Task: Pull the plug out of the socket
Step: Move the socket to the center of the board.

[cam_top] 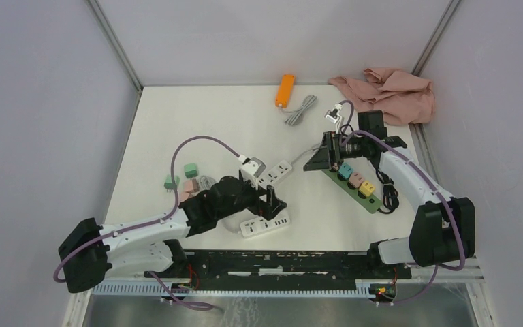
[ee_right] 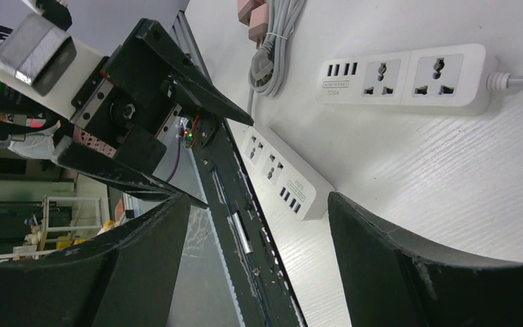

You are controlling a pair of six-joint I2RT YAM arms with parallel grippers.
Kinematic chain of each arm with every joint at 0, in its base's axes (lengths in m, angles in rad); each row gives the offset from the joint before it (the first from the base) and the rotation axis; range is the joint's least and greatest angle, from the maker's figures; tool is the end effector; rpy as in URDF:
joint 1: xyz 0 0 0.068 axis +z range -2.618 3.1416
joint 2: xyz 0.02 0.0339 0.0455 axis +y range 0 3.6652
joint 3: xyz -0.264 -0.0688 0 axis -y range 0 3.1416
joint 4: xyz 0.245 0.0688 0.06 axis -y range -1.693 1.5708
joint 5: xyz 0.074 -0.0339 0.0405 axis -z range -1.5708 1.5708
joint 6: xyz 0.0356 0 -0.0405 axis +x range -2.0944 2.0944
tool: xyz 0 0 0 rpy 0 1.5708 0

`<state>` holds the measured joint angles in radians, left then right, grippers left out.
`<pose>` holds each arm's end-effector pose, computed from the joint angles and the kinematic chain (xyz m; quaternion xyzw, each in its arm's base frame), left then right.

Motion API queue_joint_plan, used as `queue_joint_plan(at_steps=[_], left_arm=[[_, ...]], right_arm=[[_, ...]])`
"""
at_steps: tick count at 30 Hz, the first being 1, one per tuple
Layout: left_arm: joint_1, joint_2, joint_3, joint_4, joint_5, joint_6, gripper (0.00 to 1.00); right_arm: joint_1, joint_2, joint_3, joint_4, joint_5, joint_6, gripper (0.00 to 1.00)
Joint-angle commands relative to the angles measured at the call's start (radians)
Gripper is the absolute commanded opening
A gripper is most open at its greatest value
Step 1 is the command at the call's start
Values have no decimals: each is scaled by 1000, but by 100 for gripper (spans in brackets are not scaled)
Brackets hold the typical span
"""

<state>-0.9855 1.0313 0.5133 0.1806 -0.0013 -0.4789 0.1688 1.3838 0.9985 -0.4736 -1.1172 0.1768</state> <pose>0.1273 -0.1920 0.2345 0.2041 0.7899 -0.3862 0.4305 0.2697 0.0784 0.2686 -0.1815 0.7956 0.5402 0.2057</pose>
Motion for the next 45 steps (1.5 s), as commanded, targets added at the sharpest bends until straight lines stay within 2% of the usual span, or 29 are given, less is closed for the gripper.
queue_joint_plan(at_steps=[1,5,13,17,23,28,35,42,45], left_arm=[[-67,53,96,-71,-167,121,99],[-86,114,134,-104,-200,147,99],[-87,228,179,-90,-166,218,99],[-77,339,271,-189,-257,270,99],[74,476,378,-270,-194,360,100],[180,561,427,-261,-62,405,93],[206,664,494,-282,7,452,88],[211,744,548,-316,0,468,72],[211,762,562,-331,-25,468,62]], right_arm=[[-11,-33,45,15,-26,-17,80],[-17,-35,46,15,-20,-19,81],[-28,-38,47,15,-10,-16,81],[-34,-40,45,15,-7,-15,81],[-35,-40,45,18,-11,-10,81],[-39,-43,45,18,-11,-10,81],[-41,-39,47,18,-14,-7,81],[-40,-37,47,18,-16,-5,81],[-40,-38,47,18,-17,-5,81]])
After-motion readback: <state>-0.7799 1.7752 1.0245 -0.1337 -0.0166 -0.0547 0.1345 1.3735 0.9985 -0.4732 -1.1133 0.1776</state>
